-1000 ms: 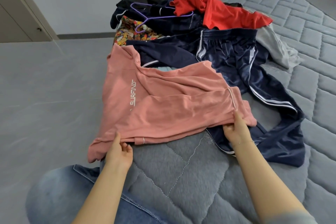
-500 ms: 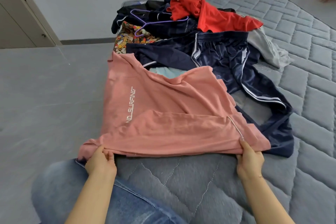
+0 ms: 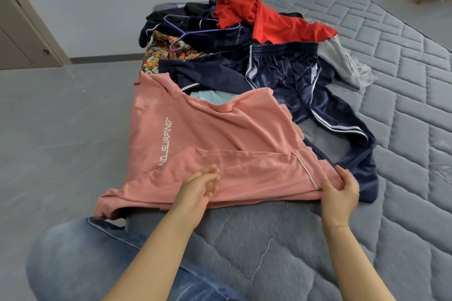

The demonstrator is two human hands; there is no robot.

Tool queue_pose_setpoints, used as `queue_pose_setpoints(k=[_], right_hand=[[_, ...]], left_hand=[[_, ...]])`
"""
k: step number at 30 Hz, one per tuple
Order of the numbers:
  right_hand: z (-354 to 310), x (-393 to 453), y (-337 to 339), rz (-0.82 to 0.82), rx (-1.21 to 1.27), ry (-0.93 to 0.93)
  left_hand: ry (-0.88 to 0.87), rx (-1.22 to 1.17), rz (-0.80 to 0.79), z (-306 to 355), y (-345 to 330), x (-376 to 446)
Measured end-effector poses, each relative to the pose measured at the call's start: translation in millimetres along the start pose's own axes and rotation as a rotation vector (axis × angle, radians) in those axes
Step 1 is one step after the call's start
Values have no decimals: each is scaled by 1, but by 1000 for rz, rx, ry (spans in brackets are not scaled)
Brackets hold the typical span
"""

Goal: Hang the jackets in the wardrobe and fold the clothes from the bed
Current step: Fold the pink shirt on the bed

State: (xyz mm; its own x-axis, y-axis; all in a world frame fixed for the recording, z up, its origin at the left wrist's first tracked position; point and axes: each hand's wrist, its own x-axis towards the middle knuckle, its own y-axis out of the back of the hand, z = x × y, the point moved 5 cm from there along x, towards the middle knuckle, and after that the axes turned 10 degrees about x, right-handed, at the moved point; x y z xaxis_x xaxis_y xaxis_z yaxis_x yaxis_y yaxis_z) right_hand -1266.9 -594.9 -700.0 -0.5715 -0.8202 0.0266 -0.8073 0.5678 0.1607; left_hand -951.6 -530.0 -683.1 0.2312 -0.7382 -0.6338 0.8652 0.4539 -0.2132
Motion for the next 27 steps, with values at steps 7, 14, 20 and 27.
queue_pose_setpoints(k=[7, 14, 20, 27], right_hand=[[-54, 21, -82, -597, -146, 91], [-95, 94, -206, -649, -286, 349], [-86, 153, -279, -843, -369, 8], [-77, 162, -293, -963, -733, 300]], left_hand=[[-127, 392, 85, 27, 7, 40], [-377, 698, 156, 117, -3, 115], [-514, 1070, 162, 168, -26, 182], [-646, 1505, 396, 166, -14, 202]])
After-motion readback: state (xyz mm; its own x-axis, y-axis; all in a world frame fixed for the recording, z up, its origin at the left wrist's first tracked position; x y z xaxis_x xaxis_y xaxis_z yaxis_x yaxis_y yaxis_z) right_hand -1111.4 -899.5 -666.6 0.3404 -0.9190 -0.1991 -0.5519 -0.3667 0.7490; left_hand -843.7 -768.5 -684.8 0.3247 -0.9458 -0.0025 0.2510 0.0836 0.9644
